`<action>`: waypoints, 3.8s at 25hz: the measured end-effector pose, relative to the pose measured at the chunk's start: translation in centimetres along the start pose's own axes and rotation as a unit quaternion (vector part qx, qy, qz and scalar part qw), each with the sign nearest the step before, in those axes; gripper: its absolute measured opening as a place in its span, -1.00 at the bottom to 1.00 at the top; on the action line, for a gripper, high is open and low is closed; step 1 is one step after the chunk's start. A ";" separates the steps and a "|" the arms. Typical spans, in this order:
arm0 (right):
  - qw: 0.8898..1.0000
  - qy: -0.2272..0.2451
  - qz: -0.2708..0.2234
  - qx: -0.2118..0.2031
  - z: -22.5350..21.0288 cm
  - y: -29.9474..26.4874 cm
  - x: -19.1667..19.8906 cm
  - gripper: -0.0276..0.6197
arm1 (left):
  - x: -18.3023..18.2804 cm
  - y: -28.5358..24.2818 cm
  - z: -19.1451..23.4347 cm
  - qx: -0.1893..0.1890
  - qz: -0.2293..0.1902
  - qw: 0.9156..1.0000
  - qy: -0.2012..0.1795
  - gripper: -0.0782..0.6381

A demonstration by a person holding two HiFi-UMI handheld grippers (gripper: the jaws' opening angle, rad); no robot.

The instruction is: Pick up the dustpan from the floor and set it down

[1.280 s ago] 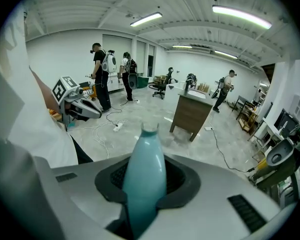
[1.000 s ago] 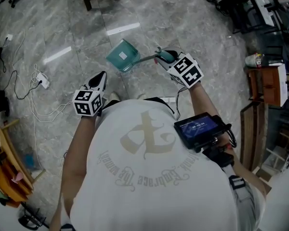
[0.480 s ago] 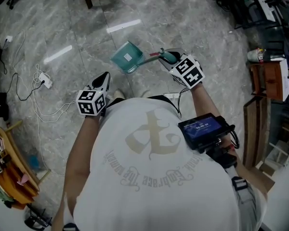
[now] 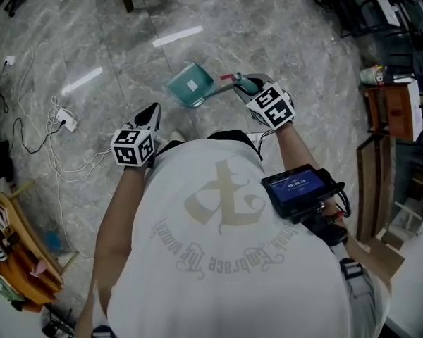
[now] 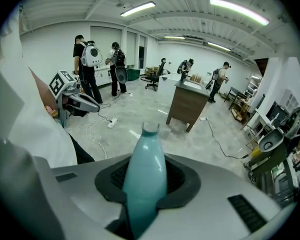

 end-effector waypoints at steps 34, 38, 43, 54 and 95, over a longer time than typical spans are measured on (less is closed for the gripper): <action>0.998 -0.055 0.019 -0.028 -4.2 -12.5 -0.8 -0.60 | -0.9 0.9 3.6 -0.106 0.006 0.992 0.070 -0.75; 0.997 -0.072 0.023 -0.032 -5.3 -14.1 -0.6 -0.60 | -1.2 0.3 3.6 -0.119 0.018 0.990 0.078 -0.75; 0.996 -0.075 0.040 -0.041 -8.0 -18.6 -1.3 -0.60 | -2.8 -1.8 5.6 -0.139 0.030 0.986 0.089 -0.75; 0.994 -0.091 0.053 -0.014 -10.3 -21.3 -0.6 -0.60 | -3.5 -0.5 4.3 -0.172 0.032 0.980 0.099 -0.75; 0.979 -0.165 0.123 -0.001 -18.4 -29.4 3.7 -0.48 | -8.2 -6.6 5.3 -0.224 0.049 0.966 0.120 -0.75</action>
Point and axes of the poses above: the fingertips, and each gripper's own axes: y backward along the fingers, z to its left, x out of its underside, the point moved 6 cm from there along y, backward along the fingers, and after that the axes turned 2 degrees about x, right-handed, at the moved point
